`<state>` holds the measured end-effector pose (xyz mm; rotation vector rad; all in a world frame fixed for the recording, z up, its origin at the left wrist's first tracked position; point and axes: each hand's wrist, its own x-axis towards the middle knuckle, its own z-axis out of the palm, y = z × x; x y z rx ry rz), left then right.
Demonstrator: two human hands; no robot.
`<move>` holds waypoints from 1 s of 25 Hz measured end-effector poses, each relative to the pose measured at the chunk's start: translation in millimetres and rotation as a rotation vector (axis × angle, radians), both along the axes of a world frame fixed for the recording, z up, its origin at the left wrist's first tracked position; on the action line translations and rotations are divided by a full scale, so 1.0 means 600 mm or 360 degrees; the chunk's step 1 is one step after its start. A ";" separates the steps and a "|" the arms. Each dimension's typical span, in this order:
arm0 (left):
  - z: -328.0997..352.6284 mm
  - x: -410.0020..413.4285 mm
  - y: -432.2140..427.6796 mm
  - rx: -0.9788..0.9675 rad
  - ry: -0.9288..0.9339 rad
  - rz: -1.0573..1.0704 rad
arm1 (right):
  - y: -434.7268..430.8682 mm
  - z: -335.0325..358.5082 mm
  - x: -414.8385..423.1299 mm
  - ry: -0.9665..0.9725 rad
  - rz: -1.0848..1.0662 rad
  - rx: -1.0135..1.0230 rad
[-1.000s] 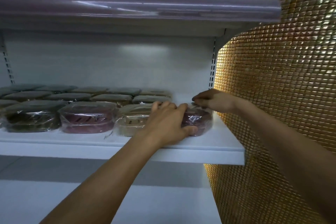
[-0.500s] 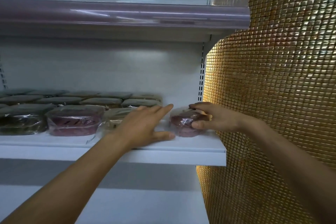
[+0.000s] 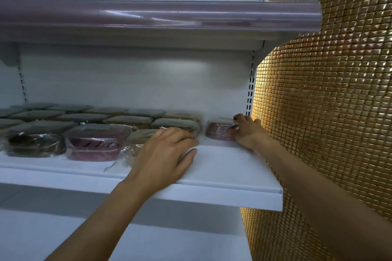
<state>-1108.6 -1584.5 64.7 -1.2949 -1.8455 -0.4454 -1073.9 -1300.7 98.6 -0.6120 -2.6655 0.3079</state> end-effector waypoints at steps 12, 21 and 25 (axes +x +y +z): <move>0.000 0.004 0.002 0.0086 0.0044 -0.0038 | -0.004 0.005 -0.009 0.0042 -0.0012 0.0165; 0.000 0.008 -0.030 0.0350 -0.0010 0.0110 | -0.180 0.033 0.063 -0.0176 0.0467 0.0080; 0.005 -0.029 -0.097 0.0277 -0.0057 0.0208 | -0.238 0.037 0.086 -0.0158 0.0463 0.0188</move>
